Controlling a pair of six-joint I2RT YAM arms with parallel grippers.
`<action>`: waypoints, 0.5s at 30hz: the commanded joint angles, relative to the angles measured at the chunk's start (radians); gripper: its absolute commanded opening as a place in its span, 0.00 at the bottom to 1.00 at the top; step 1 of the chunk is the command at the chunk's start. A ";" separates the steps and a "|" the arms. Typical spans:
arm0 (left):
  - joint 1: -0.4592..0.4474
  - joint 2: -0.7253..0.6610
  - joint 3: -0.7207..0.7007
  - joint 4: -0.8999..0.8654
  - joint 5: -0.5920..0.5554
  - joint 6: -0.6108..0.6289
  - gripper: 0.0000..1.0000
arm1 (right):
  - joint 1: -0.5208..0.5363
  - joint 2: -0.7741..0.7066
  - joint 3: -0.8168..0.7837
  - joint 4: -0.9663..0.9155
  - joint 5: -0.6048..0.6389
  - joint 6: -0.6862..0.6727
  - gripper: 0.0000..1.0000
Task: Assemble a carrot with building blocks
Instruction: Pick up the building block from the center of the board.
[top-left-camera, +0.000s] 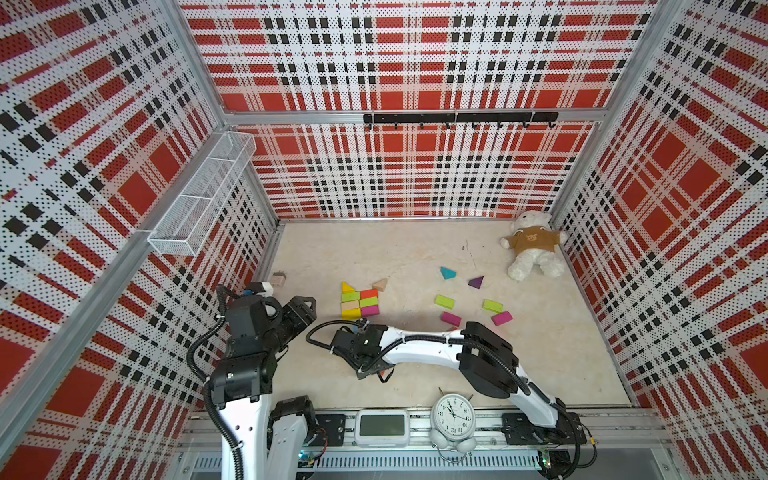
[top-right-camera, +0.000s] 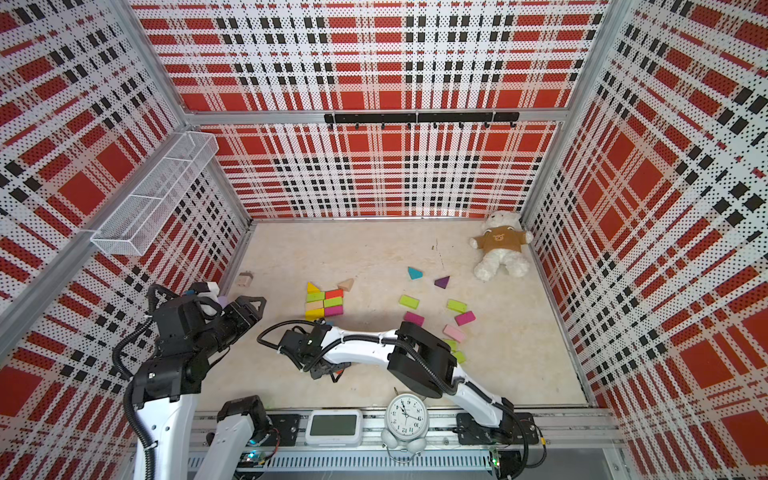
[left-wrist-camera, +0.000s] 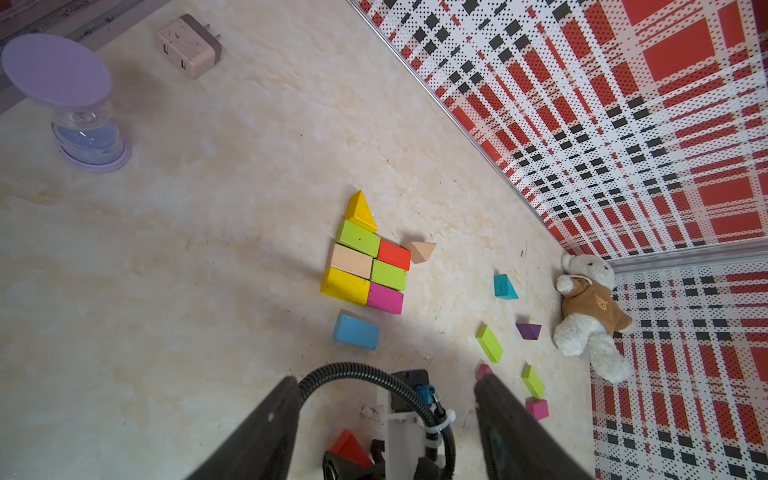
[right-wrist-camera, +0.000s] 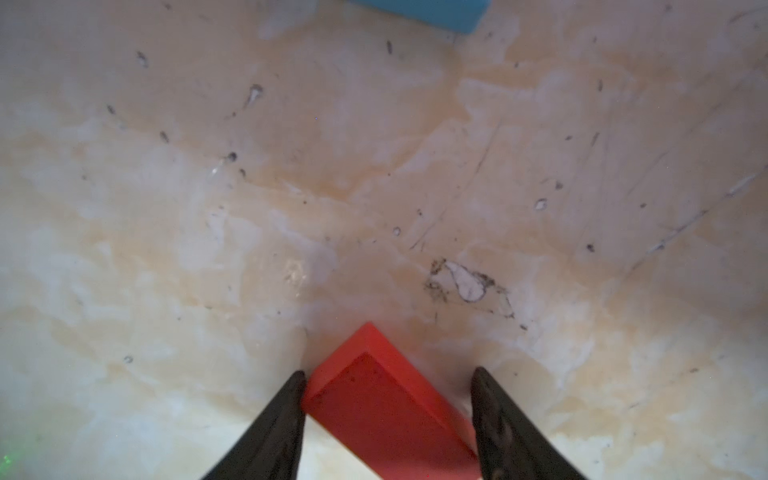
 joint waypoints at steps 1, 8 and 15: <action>-0.003 -0.011 -0.013 0.024 0.015 -0.003 0.70 | 0.008 -0.012 -0.013 -0.029 0.018 -0.025 0.54; 0.023 -0.015 -0.021 0.023 0.020 -0.010 0.70 | -0.001 0.010 0.031 -0.028 0.020 -0.151 0.35; 0.070 -0.020 -0.039 0.031 0.023 -0.016 0.69 | -0.042 -0.011 0.016 0.051 0.005 -0.314 0.26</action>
